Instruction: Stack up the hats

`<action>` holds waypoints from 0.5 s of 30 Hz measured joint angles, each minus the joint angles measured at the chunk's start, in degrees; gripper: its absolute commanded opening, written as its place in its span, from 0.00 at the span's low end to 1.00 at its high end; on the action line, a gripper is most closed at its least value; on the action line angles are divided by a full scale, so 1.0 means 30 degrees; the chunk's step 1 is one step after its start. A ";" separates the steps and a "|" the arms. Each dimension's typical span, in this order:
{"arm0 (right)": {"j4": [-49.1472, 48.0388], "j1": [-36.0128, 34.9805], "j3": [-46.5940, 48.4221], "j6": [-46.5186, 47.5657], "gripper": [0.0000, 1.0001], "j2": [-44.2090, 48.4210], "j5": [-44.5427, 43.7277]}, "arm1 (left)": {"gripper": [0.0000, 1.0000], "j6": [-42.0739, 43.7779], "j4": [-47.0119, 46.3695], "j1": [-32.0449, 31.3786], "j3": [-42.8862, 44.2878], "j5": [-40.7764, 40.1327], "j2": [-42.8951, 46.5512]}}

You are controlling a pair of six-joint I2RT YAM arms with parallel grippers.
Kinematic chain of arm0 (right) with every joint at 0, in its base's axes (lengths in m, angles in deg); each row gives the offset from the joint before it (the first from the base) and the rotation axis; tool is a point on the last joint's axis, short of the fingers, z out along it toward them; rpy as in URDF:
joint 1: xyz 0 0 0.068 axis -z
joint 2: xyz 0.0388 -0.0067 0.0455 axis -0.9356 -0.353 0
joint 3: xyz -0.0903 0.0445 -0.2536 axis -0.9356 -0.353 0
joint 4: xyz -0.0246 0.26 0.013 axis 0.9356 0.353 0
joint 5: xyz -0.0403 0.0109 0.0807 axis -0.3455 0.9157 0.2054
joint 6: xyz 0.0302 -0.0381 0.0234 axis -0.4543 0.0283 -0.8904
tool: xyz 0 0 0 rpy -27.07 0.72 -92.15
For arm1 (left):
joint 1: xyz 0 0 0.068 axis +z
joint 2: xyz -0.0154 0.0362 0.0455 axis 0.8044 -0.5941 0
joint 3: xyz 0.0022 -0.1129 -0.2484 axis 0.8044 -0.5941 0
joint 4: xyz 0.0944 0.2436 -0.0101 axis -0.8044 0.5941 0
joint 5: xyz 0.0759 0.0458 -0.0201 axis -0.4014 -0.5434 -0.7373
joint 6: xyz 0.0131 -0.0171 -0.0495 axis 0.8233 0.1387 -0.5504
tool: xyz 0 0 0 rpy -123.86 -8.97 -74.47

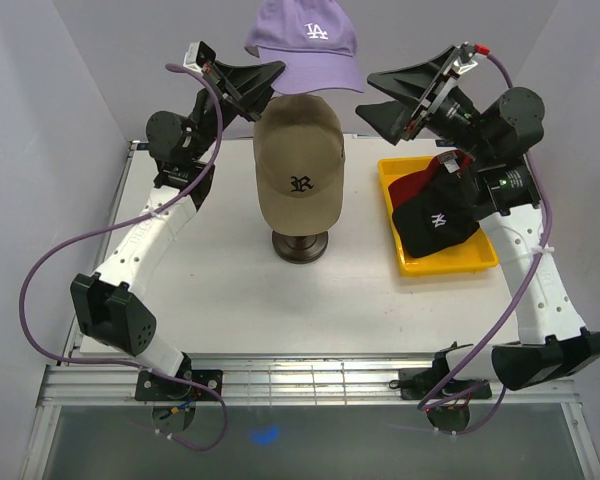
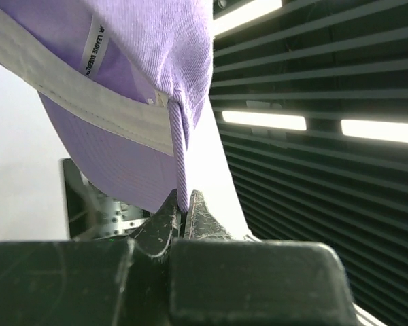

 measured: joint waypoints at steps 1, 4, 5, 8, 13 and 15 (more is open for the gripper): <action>-0.0080 -0.0226 -0.0189 -0.0066 0.90 -0.0080 -0.0102 | 0.00 -0.0109 -0.0291 0.0000 -0.0087 0.0080 0.0022; -0.0146 -0.0641 -0.1282 -0.0321 0.90 -0.0219 -0.0495 | 0.00 -0.0430 -0.1209 0.0000 -0.0495 0.0386 0.0219; -0.0131 -0.0707 -0.1545 -0.0372 0.90 -0.0270 -0.0612 | 0.00 -0.0539 -0.1435 0.0000 -0.0634 0.0481 0.0299; -0.0350 -0.0729 -0.2186 -0.0685 0.91 -0.0328 -0.0874 | 0.00 -0.0794 -0.2200 0.0000 -0.0889 0.0750 0.0393; -0.1413 -0.0729 -0.2382 -0.1326 0.89 -0.0474 -0.1049 | 0.00 -0.0969 -0.3155 0.0000 -0.1384 0.1217 0.0590; -0.1858 -0.0780 -0.2382 -0.1596 0.86 -0.0554 -0.1129 | 0.00 -0.0991 -0.3446 0.0000 -0.1851 0.1377 0.0801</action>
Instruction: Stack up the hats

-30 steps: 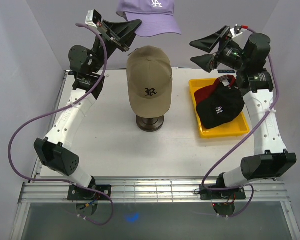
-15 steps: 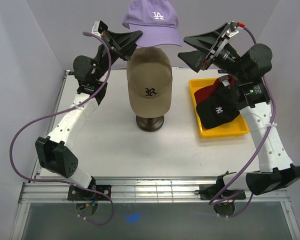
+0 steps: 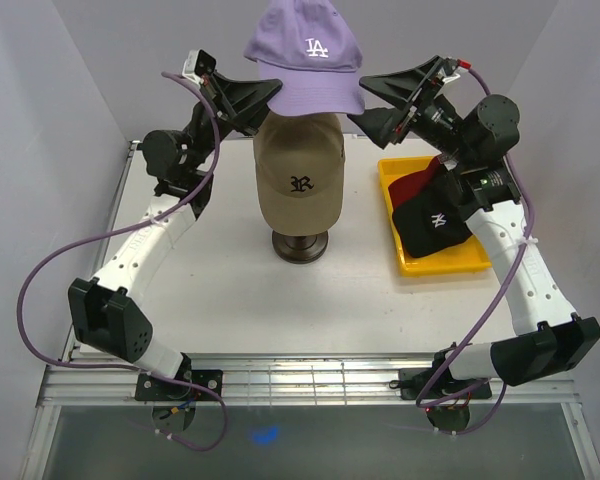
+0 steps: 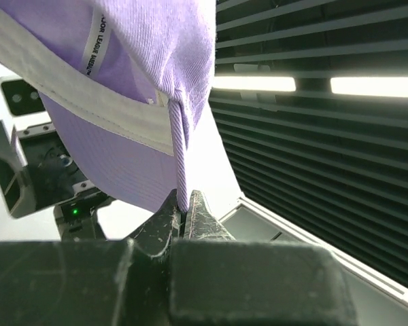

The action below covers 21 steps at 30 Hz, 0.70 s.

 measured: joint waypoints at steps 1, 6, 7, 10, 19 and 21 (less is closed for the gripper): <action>-0.0175 -0.0044 -0.0007 -0.0102 0.85 -0.0015 -0.0066 | 0.00 0.0000 -0.0262 0.0000 -0.0240 0.0058 0.0073; -0.1056 -0.0415 -0.0087 -0.0474 0.54 -0.0015 -0.0182 | 0.00 -0.0066 -0.1275 0.0000 -0.1144 0.0270 0.0146; -0.1188 -0.0459 -0.0160 -0.0517 0.50 -0.0015 -0.0175 | 0.00 -0.0073 -0.1392 0.0000 -0.1239 0.0328 0.0146; -0.1428 -0.0597 -0.0415 -0.0641 0.33 -0.0015 -0.0175 | 0.00 -0.0131 -0.1909 0.0000 -0.1333 0.0539 0.0160; -0.1880 -0.0648 -0.1166 -0.0612 0.15 0.0459 -0.0226 | 0.00 -0.0138 -0.2914 0.0255 -0.2790 0.1071 0.0605; -0.1872 -0.0670 -0.1472 -0.0415 0.11 0.0627 -0.0124 | 0.00 -0.0138 -0.3104 0.0321 -0.3206 0.1180 0.0780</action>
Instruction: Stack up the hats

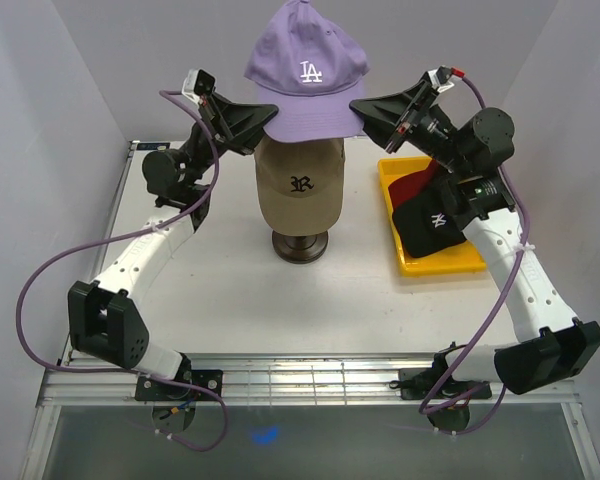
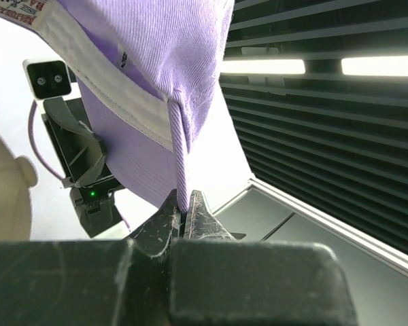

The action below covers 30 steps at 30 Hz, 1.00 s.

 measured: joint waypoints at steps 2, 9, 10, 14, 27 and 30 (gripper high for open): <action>0.0044 -0.0073 -0.0379 0.0262 0.09 0.0189 0.0044 | 0.00 0.0007 -0.0153 0.0102 -0.0430 0.0160 0.0189; 0.0350 -0.0517 -0.0962 0.1727 0.08 0.0466 -0.0029 | 0.00 -0.0007 -0.0270 0.0758 -0.1166 0.1107 0.0605; 0.0459 -0.0605 -0.1049 0.1960 0.08 0.0525 -0.0095 | 0.00 0.0000 -0.0270 0.0831 -0.1202 0.1224 0.0656; 0.1129 -0.1093 -0.1158 0.3045 0.08 0.0838 -0.0488 | 0.00 -0.0007 -0.0189 0.1282 -0.1778 0.1872 0.1202; 0.1916 -0.1741 -0.3359 0.5297 0.08 0.1851 -0.1064 | 0.00 0.0007 -0.0270 0.2033 -0.4736 0.3024 0.2361; 0.1887 -0.1741 -0.3810 0.5377 0.08 0.1851 -0.1093 | 0.00 0.0007 -0.0270 0.2098 -0.4911 0.3147 0.2361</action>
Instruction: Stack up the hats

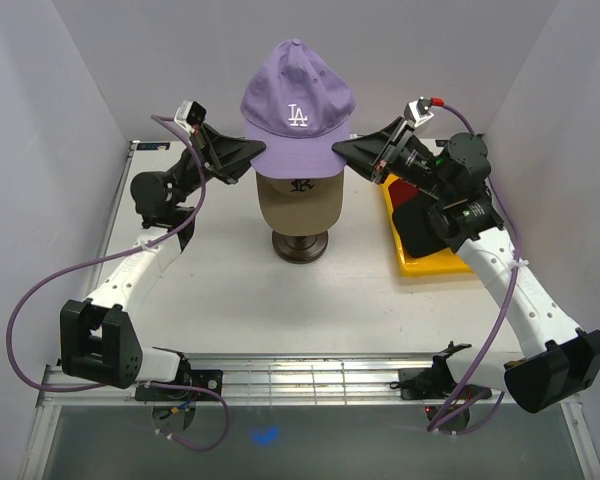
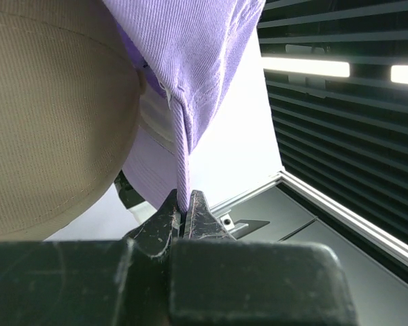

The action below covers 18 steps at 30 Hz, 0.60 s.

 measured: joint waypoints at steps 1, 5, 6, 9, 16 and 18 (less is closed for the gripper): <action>-0.0007 0.0000 -0.0109 0.0000 0.08 0.0000 0.0000 | 0.00 0.0007 0.0000 0.0015 0.0000 0.0044 0.0000; -0.0146 0.0000 -0.0648 0.0051 0.08 0.0160 0.0000 | 0.00 0.0036 -0.0146 0.0073 -0.0342 0.0255 0.0000; -0.0138 0.0000 -0.0787 0.0073 0.08 0.0233 -0.0022 | 0.00 0.0036 -0.0168 0.0073 -0.0495 0.0299 0.0000; -0.0146 0.0000 -0.1137 0.0204 0.08 0.0415 -0.0044 | 0.00 0.0036 -0.0328 0.0073 -0.0889 0.0408 0.0000; 0.0022 -0.0007 -0.1639 0.0816 0.08 0.0838 -0.0080 | 0.00 0.0044 -0.0896 0.0087 -0.1537 0.0801 0.0022; 0.0022 -0.0029 -0.1698 0.1005 0.08 0.0925 -0.0073 | 0.00 0.0051 -0.1071 0.0087 -0.1537 0.0911 0.0022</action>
